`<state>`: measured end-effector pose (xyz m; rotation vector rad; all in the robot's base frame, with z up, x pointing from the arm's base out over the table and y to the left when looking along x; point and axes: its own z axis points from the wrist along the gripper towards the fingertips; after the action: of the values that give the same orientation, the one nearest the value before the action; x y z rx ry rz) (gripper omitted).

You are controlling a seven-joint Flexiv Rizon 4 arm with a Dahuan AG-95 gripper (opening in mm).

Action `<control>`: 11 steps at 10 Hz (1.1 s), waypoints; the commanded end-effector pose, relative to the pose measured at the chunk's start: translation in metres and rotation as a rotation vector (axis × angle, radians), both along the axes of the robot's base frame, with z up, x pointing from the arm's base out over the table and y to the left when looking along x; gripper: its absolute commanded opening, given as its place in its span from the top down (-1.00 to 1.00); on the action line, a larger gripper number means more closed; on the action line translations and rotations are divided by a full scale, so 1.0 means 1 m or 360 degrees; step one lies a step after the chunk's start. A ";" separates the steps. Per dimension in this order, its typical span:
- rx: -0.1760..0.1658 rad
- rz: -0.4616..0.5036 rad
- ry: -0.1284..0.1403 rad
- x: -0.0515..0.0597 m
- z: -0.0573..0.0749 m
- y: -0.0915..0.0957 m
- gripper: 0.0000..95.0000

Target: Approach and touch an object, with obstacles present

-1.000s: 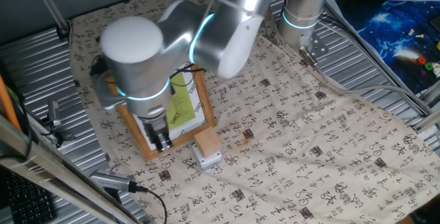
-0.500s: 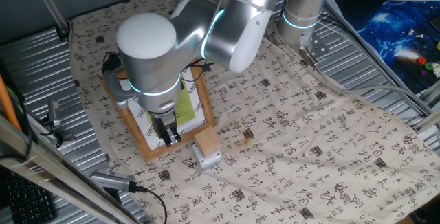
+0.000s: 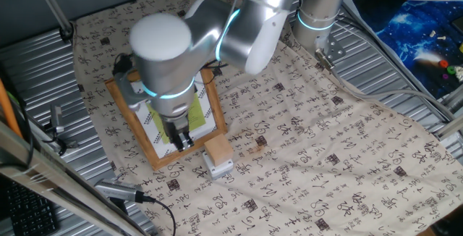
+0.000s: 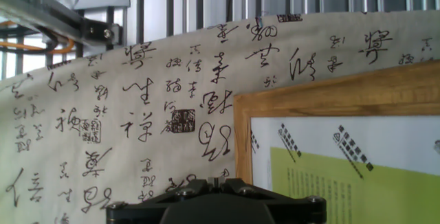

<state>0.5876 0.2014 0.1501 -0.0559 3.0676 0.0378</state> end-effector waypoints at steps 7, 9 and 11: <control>-0.0031 0.0051 0.0060 0.003 -0.001 0.002 1.00; -0.0032 0.0115 0.0074 0.003 -0.001 0.002 1.00; -0.0032 0.0168 0.0083 0.003 -0.001 0.002 1.00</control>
<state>0.5915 0.2040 0.1493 -0.2187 3.1148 0.0149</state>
